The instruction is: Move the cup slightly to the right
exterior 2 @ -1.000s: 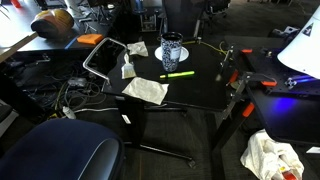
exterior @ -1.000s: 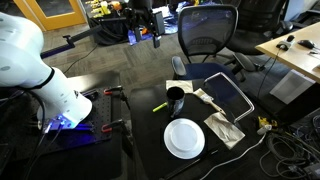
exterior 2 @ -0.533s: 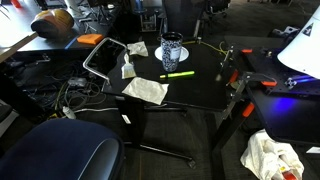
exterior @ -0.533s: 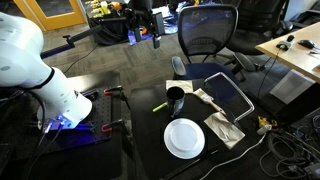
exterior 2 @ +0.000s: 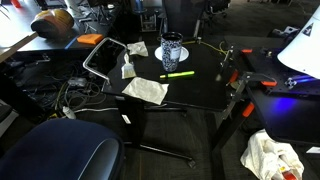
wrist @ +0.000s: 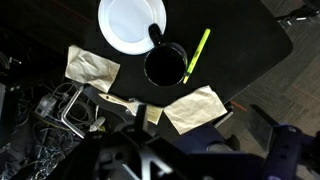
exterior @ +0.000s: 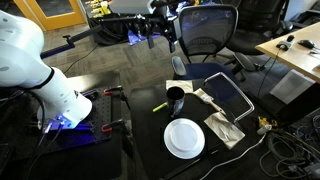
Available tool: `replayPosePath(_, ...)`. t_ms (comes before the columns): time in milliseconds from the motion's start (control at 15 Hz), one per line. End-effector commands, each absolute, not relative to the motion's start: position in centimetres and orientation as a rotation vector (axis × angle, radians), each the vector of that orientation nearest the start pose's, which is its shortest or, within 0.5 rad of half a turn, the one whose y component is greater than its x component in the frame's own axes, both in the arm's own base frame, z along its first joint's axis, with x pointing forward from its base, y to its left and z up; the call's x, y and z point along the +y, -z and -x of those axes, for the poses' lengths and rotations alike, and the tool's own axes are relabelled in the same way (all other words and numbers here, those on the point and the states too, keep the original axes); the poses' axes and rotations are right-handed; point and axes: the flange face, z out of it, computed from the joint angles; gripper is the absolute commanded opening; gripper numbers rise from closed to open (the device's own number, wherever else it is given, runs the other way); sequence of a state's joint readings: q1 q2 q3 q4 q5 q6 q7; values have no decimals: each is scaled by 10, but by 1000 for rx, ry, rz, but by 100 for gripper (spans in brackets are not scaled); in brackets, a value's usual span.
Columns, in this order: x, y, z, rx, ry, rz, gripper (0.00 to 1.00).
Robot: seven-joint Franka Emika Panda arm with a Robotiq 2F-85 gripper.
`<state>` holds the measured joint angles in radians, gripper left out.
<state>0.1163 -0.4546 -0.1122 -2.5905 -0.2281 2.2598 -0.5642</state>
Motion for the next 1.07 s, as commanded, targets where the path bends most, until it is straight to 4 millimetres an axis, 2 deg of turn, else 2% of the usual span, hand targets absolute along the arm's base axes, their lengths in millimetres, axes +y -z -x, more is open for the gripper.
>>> replayPosePath(0,-25,-398,-438,-1278,124,3048,100)
replayPosePath(533,-61,-339,-476,-1369,51,2953,100)
replayPosePath(1000,-90,-285,-496,-1386,33,2832,100)
